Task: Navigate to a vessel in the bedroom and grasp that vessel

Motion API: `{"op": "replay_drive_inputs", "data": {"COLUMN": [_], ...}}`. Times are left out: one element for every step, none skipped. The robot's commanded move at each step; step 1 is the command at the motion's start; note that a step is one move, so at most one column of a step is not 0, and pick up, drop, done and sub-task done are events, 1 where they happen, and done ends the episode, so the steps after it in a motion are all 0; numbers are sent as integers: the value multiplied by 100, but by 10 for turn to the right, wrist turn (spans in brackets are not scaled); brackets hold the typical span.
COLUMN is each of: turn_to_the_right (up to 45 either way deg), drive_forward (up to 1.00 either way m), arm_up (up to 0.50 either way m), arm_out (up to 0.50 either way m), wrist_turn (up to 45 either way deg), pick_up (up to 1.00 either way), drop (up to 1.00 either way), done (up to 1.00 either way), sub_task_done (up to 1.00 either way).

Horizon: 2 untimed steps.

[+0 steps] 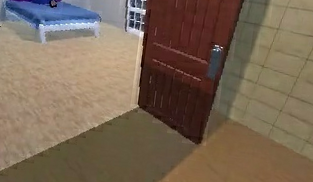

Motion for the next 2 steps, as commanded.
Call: {"op": "replay_drive_inputs", "data": {"turn_to_the_right": [0, -210], "drive_forward": [50, 0], "arm_up": [0, 0], "arm_out": [0, 0], "wrist_turn": [0, 0], "pick_up": [0, 0], "drop": [0, 0], "done": [0, 0], "sub_task_done": [0, 0]}}
